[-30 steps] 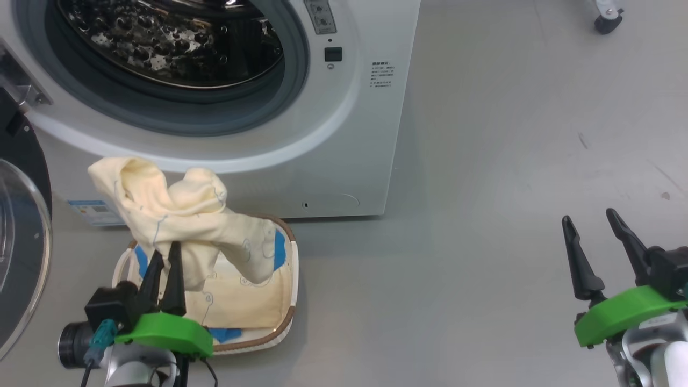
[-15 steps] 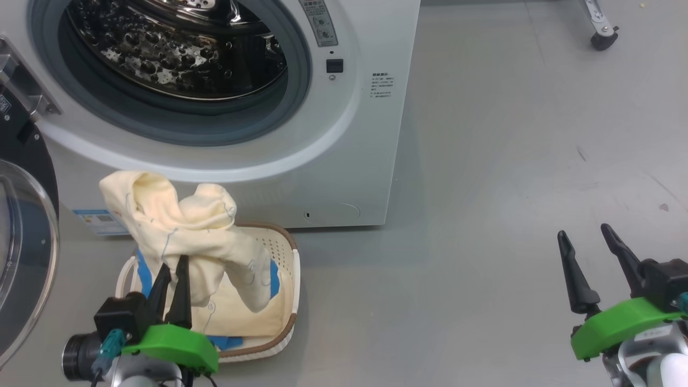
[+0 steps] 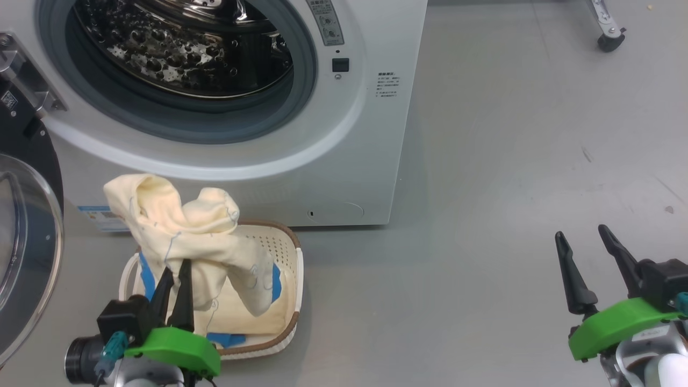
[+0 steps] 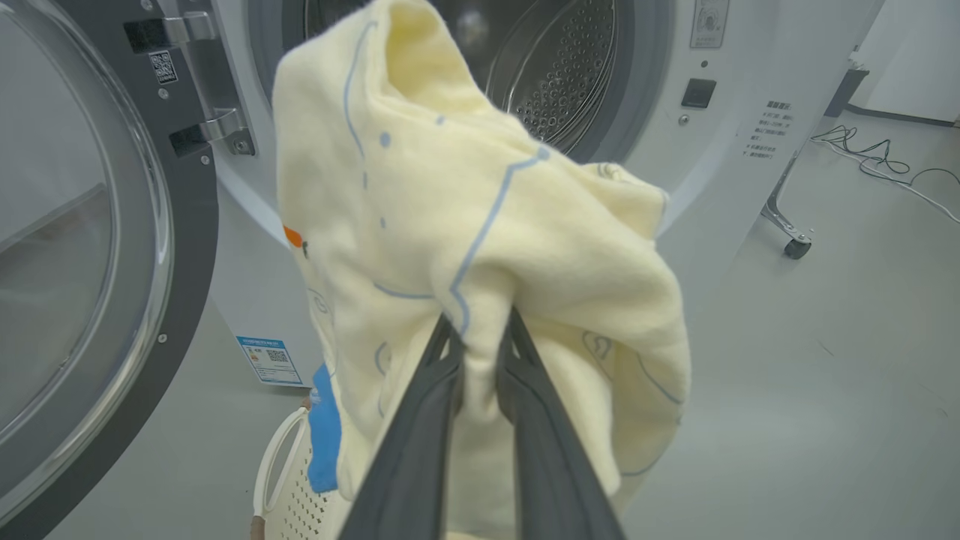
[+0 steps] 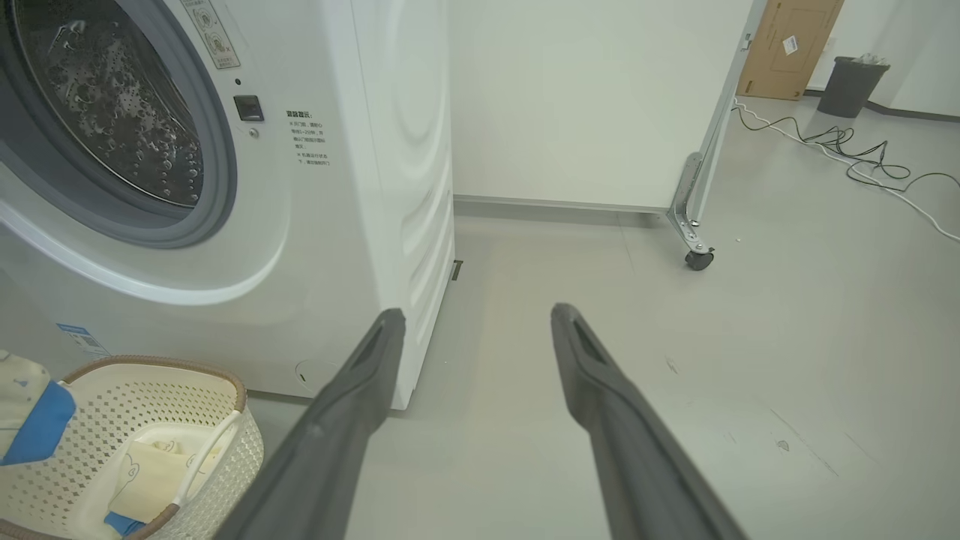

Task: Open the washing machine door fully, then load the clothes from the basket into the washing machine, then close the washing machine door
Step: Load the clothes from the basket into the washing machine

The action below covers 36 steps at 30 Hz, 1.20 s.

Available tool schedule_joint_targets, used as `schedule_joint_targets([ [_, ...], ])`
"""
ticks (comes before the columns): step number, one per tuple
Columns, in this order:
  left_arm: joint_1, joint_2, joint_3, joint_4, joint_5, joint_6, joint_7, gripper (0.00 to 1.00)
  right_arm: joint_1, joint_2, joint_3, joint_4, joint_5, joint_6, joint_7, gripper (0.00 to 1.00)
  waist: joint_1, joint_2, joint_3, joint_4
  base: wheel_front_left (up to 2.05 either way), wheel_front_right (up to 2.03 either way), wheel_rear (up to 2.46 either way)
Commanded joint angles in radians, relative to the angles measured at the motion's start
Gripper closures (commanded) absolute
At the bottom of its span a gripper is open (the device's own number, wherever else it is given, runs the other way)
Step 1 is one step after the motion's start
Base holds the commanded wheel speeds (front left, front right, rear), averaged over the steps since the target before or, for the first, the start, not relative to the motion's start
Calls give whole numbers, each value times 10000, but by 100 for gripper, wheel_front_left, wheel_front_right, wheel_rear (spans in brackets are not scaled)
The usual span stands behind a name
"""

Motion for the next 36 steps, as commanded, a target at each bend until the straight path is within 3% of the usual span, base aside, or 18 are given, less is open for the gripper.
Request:
schedule_joint_targets([
  [1, -395, 222, 305, -336, -44, 93, -12, 100, -185, -91, 241, -361, 42, -2, -7, 0, 1, 0, 25, -6, 0, 0, 0],
  [9, -875, 210, 258, -130, -97, 178, 183, 100, -376, -84, 422, -373, 105, -2, -15, 0, 1, 0, 444, -189, 0, 0, 0],
  [16, -2229, 336, 349, 296, -248, 113, 635, 100, -683, -78, 363, -448, 331, -2, -116, 0, 1, 0, 1394, -526, 0, 0, 0],
  [23, -4355, 863, 590, 1081, -310, 10, 1357, 100, -1114, -76, 452, -284, 693, -2, -404, 0, 1, 0, 2619, -1131, 0, 0, 0],
  [29, -6922, 1342, 352, 1920, -214, -484, 2456, 100, -1543, -75, 440, -71, 960, -2, -752, 0, 1, 0, 3921, -1410, 0, 0, 0],
  [36, -9485, 1936, 506, 2989, -259, -660, 3408, 100, -2089, -75, 819, 438, 1241, -2, -1164, 0, 1, 0, 5000, -1833, 0, 0, 0],
])
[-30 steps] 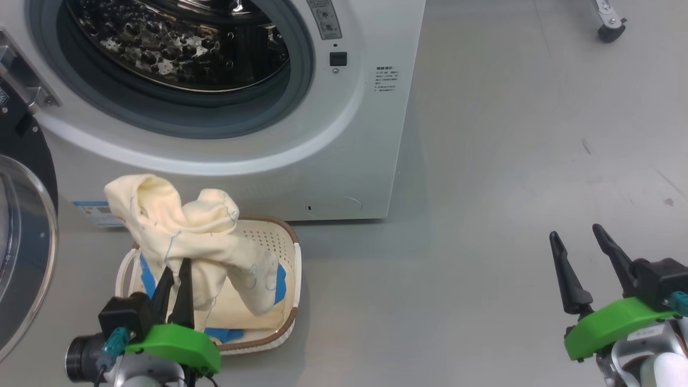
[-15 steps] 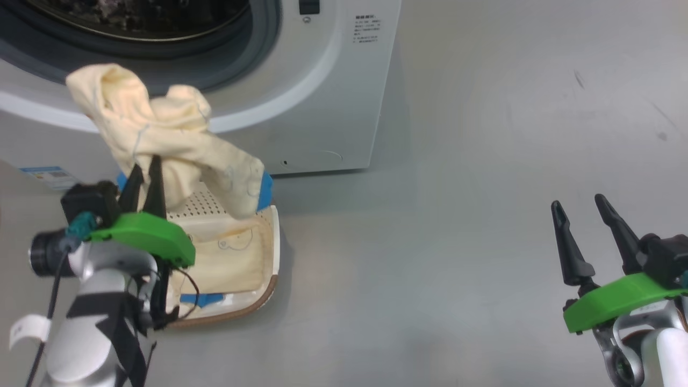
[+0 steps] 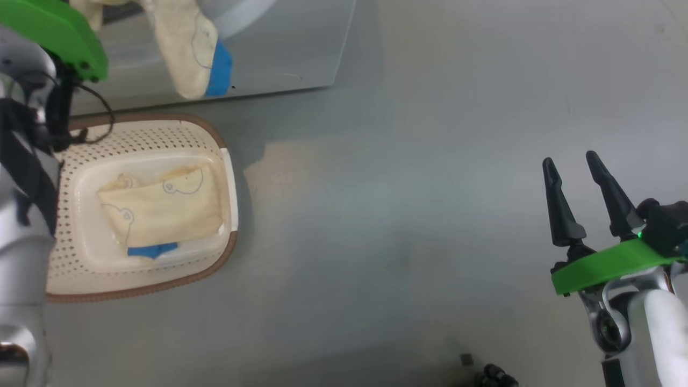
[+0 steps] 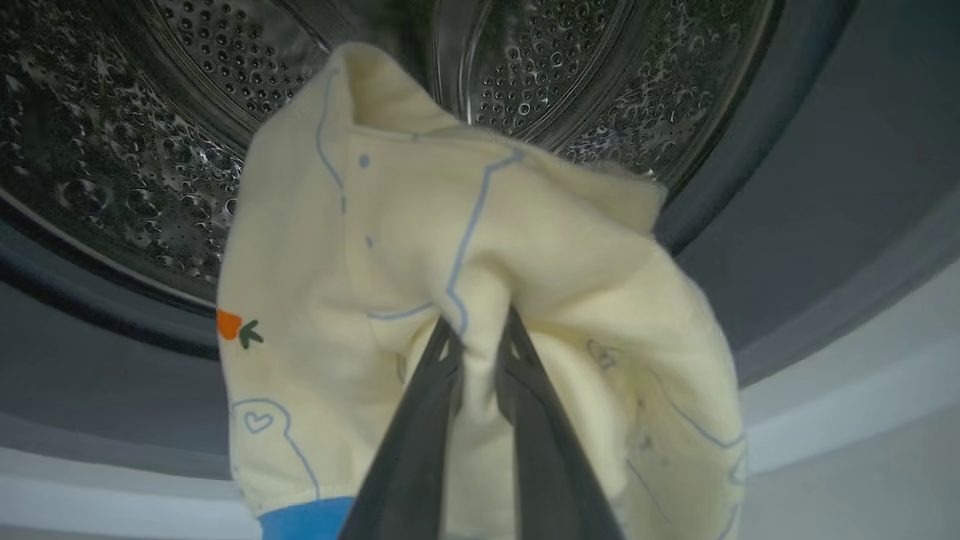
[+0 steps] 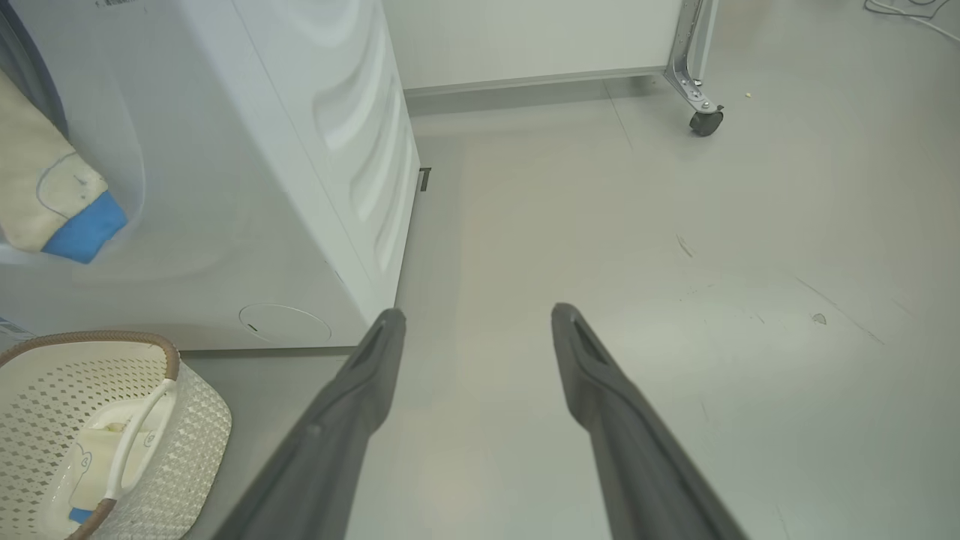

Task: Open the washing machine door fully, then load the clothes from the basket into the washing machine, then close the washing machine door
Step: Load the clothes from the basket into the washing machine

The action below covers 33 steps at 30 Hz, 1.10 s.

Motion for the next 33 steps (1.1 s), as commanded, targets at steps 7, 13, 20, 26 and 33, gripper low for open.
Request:
schedule_joint_targets([
  [7, -2055, 1215, 610, 662, -50, -65, 456, 100, -531, -97, 496, 194, 237, -2, -458, 0, -2, 0, 1184, -712, 0, 0, 0],
  [13, -3216, 1916, 706, 1280, 85, -133, 316, 100, -768, -97, 728, 507, 436, -2, -652, 0, -2, 0, 1659, -1011, 0, 0, 0],
  [20, -4616, 2689, 278, 1295, 713, -426, -253, 100, -943, -97, 858, 652, 573, -2, -806, 0, -2, 0, 2209, -1259, 0, 0, 0],
  [26, -5780, 2728, 280, 1363, 759, -432, -1312, 100, -1118, -97, 1004, 731, 734, -2, -915, 0, -2, 0, 2631, -1409, 0, 0, 0],
  [33, -6308, 2875, 322, 1882, 901, -128, -2629, 100, -1228, -97, 1155, 971, 917, -2, -1023, 0, -2, 0, 2769, -1538, 0, 0, 0],
])
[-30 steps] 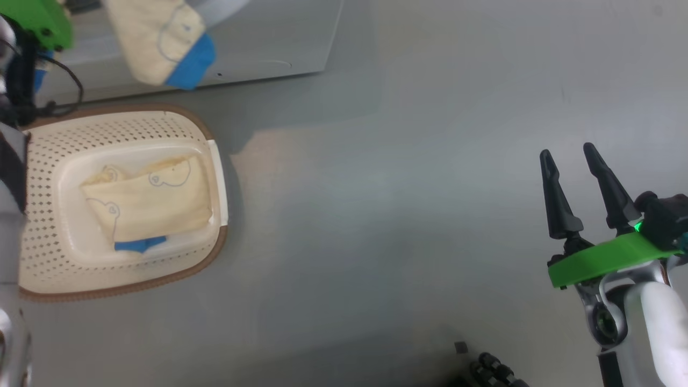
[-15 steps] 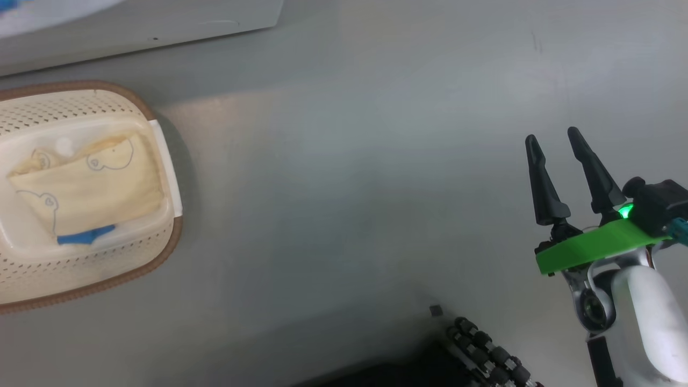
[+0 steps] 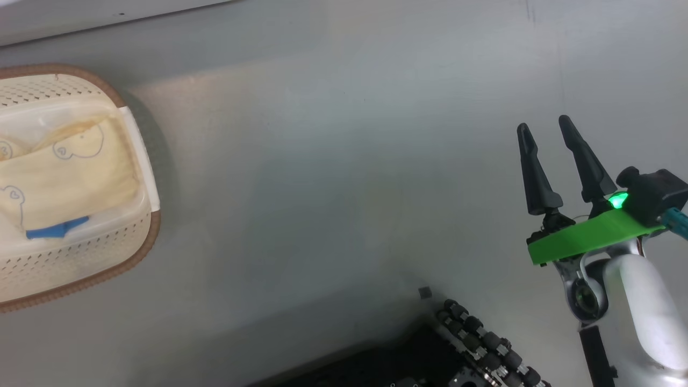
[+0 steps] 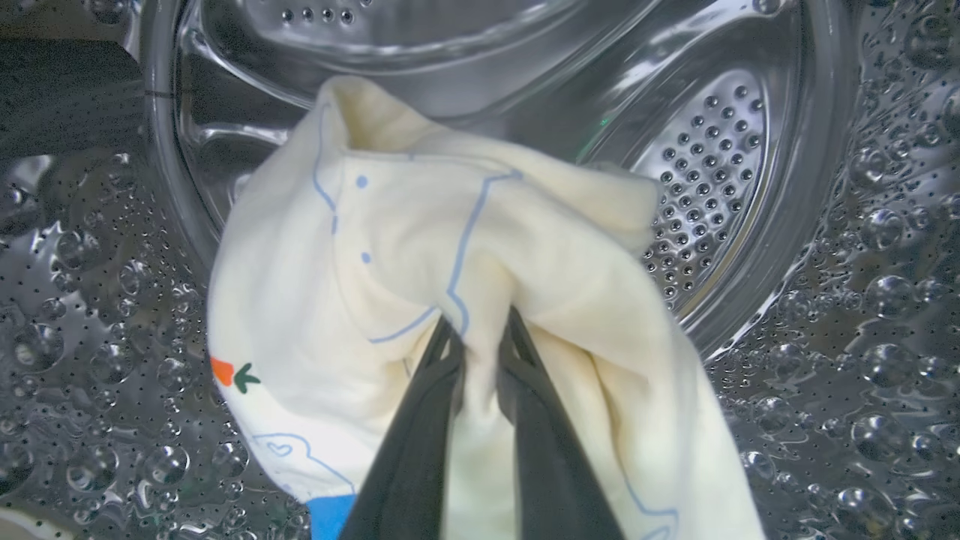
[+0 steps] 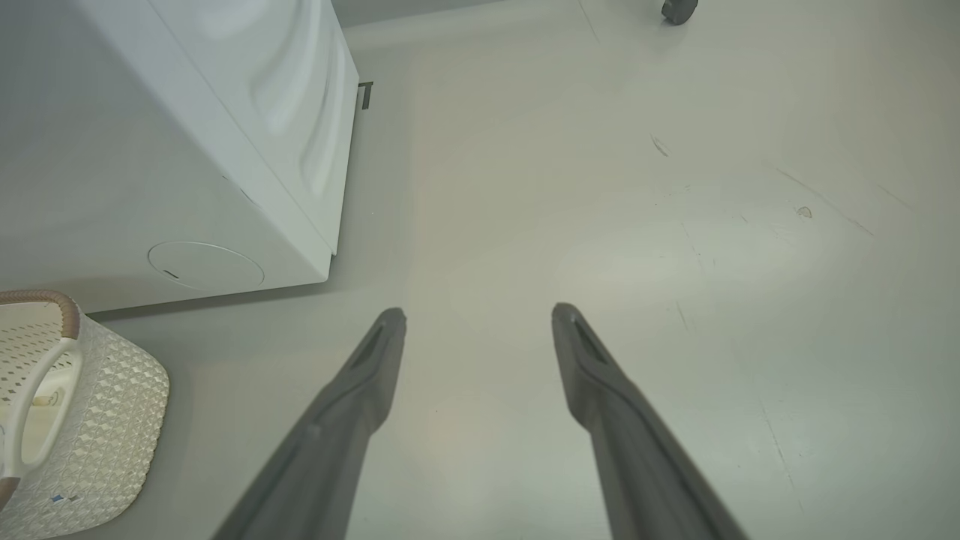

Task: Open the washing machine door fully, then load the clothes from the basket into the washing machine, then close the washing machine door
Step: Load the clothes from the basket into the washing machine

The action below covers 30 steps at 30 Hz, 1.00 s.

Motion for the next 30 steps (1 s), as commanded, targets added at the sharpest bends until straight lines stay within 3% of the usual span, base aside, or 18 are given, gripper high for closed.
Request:
schedule_joint_targets([
  [1, -420, 585, 141, -136, 63, 110, -244, 100, 178, -103, 206, -138, 95, -2, -125, 0, -2, 0, 14, -29, 0, 0, 0],
  [3, -438, 598, 194, 107, 9, 170, -456, 100, 156, -103, 230, -98, 124, -2, -141, 0, -2, 0, 29, -41, 0, 0, 0],
  [4, -425, 587, 249, 267, -63, 194, -488, 95, 147, -103, 235, -78, 135, -2, -147, 0, -2, 0, 25, -42, 0, 0, 0],
  [5, -406, 549, 284, 434, -164, 139, -457, 30, 143, -103, 231, -60, 140, -2, -153, 0, -2, 0, 23, -34, 0, 0, 0],
  [6, -395, 515, 311, 573, -242, 107, -449, 0, 142, -103, 217, -47, 143, -2, -157, 0, -2, 0, 22, -16, 0, 0, 0],
  [18, 524, 37, 493, 1520, -862, 8, -1168, 0, 51, -103, -54, 3, 35, -2, -176, 0, -2, 0, -353, 517, 0, 0, 0],
  [25, 2132, -352, 558, 1469, -1040, 142, -1747, 0, 231, -103, -299, -17, -173, -2, -175, 0, -2, 0, -1155, 949, 0, 0, 0],
  [30, 3850, -748, 697, 639, -1107, 285, -1863, 0, 472, -103, -521, -156, -371, -2, -24, 0, -2, 0, -1817, 1287, 0, 0, 0],
])
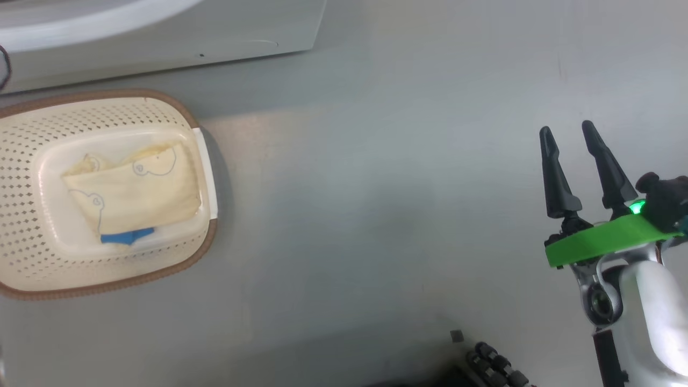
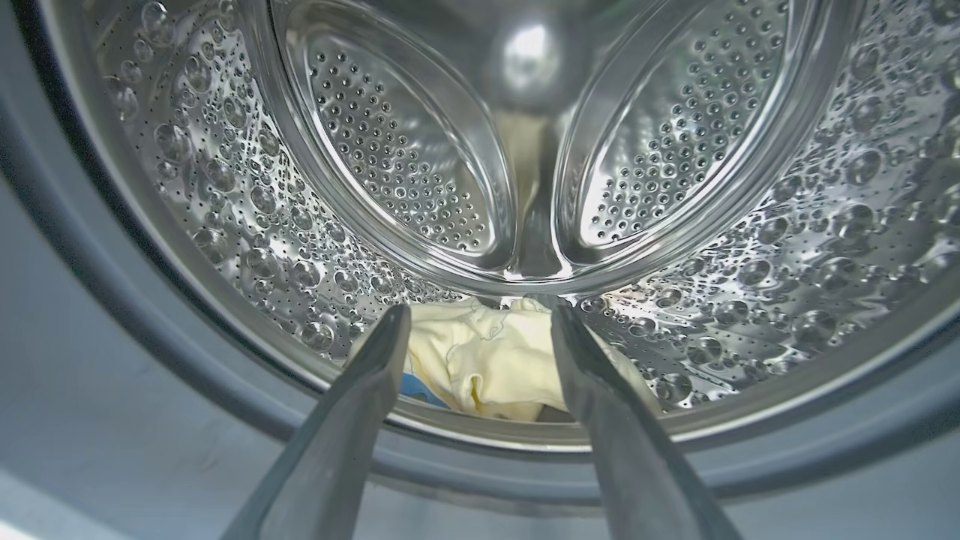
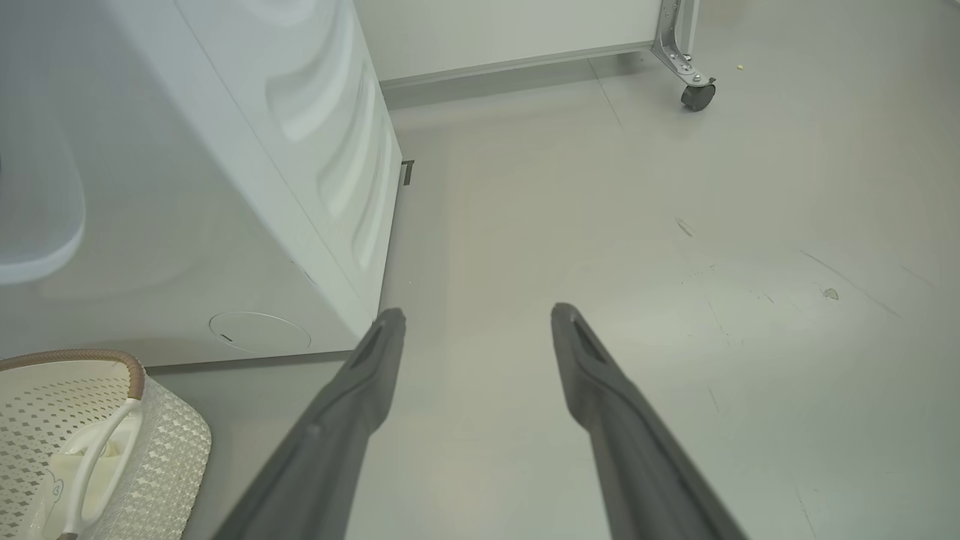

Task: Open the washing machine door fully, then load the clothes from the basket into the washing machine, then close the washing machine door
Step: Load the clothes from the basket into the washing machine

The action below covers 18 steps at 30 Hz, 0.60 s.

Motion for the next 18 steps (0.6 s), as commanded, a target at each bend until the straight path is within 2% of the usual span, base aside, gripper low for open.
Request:
schedule_joint_targets([
  [1, 316, 397, 284, -565, -22, 91, -59, 0, 387, -101, 80, -309, -90, -2, 32, 0, 0, 0, -412, 282, 0, 0, 0],
  [10, 4657, -962, 475, -4133, 463, 628, -64, 0, 1140, -101, -572, -845, -566, -2, 566, 0, 0, 0, -1800, 991, 0, 0, 0],
  [18, 7871, -1823, 560, -5882, 911, 941, -65, 0, 1854, -101, -621, -1252, -893, -2, 1143, 0, 0, 0, -3181, 1253, 0, 0, 0],
])
